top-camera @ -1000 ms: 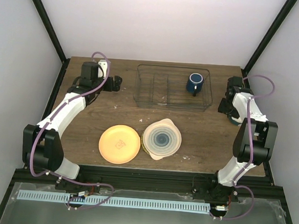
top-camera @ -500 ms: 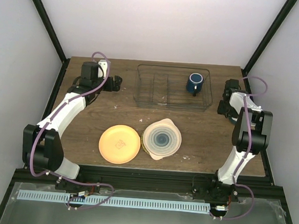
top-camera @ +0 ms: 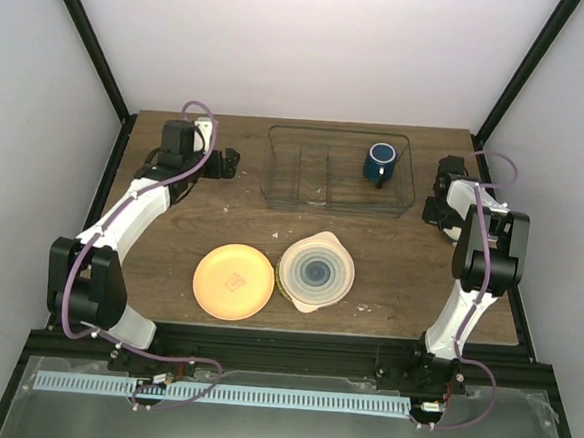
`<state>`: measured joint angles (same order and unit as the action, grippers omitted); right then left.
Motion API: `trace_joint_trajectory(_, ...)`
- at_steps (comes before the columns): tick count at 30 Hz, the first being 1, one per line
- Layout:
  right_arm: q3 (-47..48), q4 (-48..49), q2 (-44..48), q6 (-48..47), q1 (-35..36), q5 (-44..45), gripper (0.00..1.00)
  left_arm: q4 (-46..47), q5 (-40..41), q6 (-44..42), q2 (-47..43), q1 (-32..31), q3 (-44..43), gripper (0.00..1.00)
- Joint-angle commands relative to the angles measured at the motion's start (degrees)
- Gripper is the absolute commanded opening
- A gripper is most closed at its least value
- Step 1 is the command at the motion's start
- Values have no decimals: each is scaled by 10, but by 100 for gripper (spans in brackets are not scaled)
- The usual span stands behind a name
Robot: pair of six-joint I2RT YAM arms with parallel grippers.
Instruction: Load the mixed dishes into the dish rack
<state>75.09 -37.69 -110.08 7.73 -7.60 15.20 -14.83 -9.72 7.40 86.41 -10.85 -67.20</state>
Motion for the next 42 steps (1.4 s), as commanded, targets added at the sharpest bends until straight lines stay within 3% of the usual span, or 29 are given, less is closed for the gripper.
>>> trace_joint_trajectory(1,28,-9,14,-3,-4,19,1,1,-8,-3,10,2,-21,100)
trace_joint_trajectory(16,253,-159,70,12,-6,61,1,-7,-31,-4,22,2,-42,100)
trace_joint_trajectory(19,312,-168,74,3,-5,-22,1,-7,-42,-2,26,2,-42,100)
trace_joint_trajectory(23,314,-146,87,-30,24,-179,1,-7,-75,5,37,2,-49,100)
trace_joint_trajectory(29,258,-100,98,-132,164,-199,1,-55,-119,-11,67,0,-108,100)
trace_joint_trajectory(38,227,-23,124,-87,195,-442,1,-65,-152,-8,66,-7,-121,100)
trace_joint_trajectory(42,208,2,124,-98,213,-484,1,-69,-161,-10,67,-13,-120,100)
